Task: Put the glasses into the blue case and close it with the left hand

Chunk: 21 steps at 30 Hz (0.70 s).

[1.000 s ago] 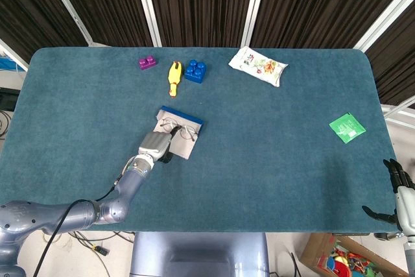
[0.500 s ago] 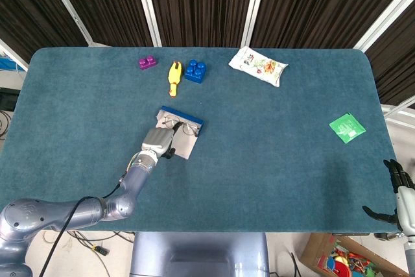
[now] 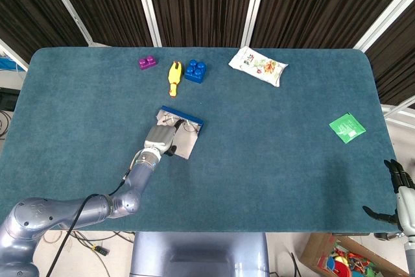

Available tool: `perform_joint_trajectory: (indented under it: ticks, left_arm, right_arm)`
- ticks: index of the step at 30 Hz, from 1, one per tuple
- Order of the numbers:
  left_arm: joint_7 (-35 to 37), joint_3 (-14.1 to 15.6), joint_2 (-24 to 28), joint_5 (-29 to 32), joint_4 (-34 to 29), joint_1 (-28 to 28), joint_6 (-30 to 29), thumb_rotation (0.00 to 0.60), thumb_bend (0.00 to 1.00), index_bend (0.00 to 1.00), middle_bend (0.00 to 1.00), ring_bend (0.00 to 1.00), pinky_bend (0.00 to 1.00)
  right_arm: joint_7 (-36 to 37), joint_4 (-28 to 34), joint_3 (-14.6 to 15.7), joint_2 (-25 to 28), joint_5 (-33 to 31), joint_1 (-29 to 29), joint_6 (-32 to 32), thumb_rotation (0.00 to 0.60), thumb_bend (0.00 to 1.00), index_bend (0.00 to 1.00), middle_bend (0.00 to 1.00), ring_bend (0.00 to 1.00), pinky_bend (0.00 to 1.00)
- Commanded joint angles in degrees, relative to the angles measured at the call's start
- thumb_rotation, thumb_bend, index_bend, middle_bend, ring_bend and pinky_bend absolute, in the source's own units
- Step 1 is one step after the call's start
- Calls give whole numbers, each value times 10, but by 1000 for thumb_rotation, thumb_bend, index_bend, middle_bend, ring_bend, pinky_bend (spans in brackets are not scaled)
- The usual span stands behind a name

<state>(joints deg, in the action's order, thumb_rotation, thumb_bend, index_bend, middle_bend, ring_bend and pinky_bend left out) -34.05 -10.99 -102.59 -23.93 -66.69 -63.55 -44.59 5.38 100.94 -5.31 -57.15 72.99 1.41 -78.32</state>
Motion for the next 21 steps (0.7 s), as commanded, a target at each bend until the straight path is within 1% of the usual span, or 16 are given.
perform_joint_trajectory:
  ticks: [1,15,19,21]
  left_arm:
    - [-4,-1,-3,-2,3,-3,-1,600,423,0,653,604,727]
    - [-22,-8,-13,4,21,-12,-9,600,423,0,656,603,727]
    - [-26,-4,0,-2,-7,-6,-14,600,423,0,654,602,727]
    - [-30,3,20,-10,-44,3,-31,600,423,0,654,602,727]
  right_arm:
    - [0,0,0,0,0,0,0,600,193,0,17,125,237]
    - [1,0,0,1,-1,0,1,600,194,0,17,125,237]
    - [1,0,0,1,-1,-1,0,600,193,0,16,125,237]
    - [1,0,-1,1,-1,-1,-1,600,193,0,16,125,237]
